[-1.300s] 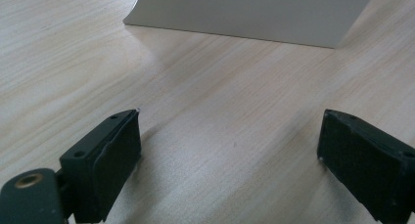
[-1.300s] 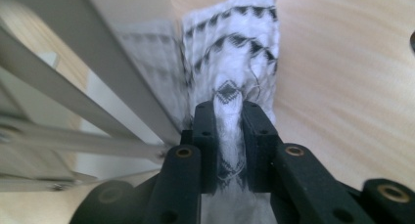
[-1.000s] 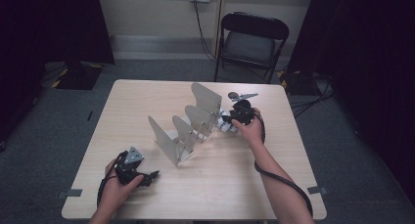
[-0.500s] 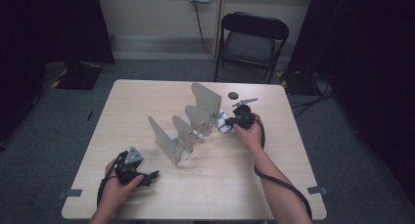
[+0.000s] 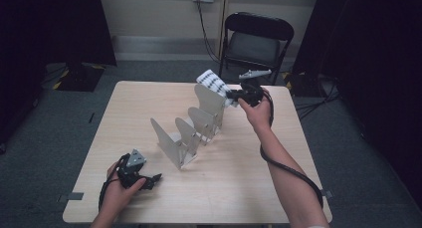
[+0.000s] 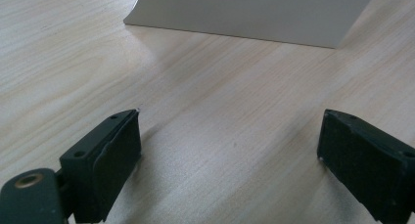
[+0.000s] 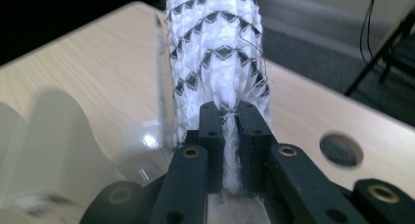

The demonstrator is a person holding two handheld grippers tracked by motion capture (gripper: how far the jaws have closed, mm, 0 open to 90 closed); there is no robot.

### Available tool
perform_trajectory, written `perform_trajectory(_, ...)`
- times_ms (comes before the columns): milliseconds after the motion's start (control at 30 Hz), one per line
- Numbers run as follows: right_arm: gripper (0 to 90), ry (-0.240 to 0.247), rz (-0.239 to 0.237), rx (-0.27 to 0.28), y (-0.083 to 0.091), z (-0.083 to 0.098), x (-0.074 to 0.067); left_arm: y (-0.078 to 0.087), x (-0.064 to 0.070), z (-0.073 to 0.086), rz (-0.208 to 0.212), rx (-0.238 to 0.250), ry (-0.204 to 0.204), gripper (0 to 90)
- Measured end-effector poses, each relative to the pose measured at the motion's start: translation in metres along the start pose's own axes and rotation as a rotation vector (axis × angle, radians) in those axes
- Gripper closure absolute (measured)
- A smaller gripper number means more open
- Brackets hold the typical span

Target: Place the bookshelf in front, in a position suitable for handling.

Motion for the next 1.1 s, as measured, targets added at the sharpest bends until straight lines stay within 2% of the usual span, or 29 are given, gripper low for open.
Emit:
perform_trajectory(33, 83.1, 0.0, 0.0, 0.0, 0.0, 0.0, 0.0, 0.0, 0.0, 0.0, 0.0, 0.0, 0.0, 9.0)
perform_trajectory(100, 83.1, 0.025, -0.003, 0.009, 0.001, -0.012, -0.002, 0.0, 0.0, 0.0, 0.001, -0.003, 0.004, 9.0)
perform_trajectory(133, 83.1, 0.054, -0.004, -0.011, -0.001, -0.016, -0.005, 0.0, 0.0, 0.0, -0.001, -0.002, 0.004, 9.0)
perform_trajectory(300, 83.0, 0.058, -0.017, -0.032, -0.007, -0.009, -0.006, 0.0, 0.0, 0.0, 0.0, -0.001, 0.004, 9.0)
perform_trajectory(333, 83.0, 0.036, -0.036, -0.039, -0.01, 0.001, -0.005, 0.0, 0.0, 0.0, 0.001, -0.002, -0.001, 9.0)
perform_trajectory(400, 83.0, 0.034, -0.04, -0.044, -0.012, 0.005, -0.005, 0.0, 0.0, 0.0, 0.002, -0.002, 0.004, 9.0)
perform_trajectory(467, 83.0, 0.023, -0.059, -0.066, -0.018, 0.02, -0.006, 0.0, 0.0, 0.0, 0.002, -0.002, 0.004, 9.0)
perform_trajectory(533, 83.0, 0.018, -0.066, -0.072, -0.02, 0.026, -0.007, 0.0, 0.0, 0.0, -0.001, -0.001, 0.005, 9.0)
perform_trajectory(567, 82.9, 0.009, -0.077, -0.083, -0.025, 0.037, -0.008, 0.0, 0.0, 0.0, 0.001, -0.003, 0.004, 9.0)
perform_trajectory(733, 82.9, 0.004, -0.102, -0.109, -0.034, 0.06, -0.015, 0.0, 0.0, 0.0, 0.001, -0.002, 0.004, 9.0)
perform_trajectory(933, 82.7, -0.018, -0.121, -0.15, -0.043, 0.093, -0.023, 0.0, 0.0, 0.0, 0.0, 0.0, -0.001, 9.0)
perform_trajectory(967, 82.7, -0.018, -0.121, -0.15, -0.043, 0.093, -0.023, 0.0, 0.0, 0.0, 0.0, 0.0, -0.001, 9.0)
perform_trajectory(1033, 82.4, -0.03, -0.119, -0.174, -0.046, 0.108, -0.026, 0.0, 0.0, 0.0, 0.002, -0.002, 0.004, 9.0)
perform_trajectory(1100, 82.3, -0.038, -0.117, -0.177, -0.047, 0.112, -0.028, 0.0, 0.0, 0.0, 0.001, -0.002, -0.001, 9.0)
Point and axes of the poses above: each handheld gripper's, and its own axes: y roughly backward along the jaws, z roughly out of its underside, x roughly to its right, the point moved 9 cm from there along -y, roughly forward along the jaws, and after that the axes turned 15 degrees about y, right-handed, at the moved point
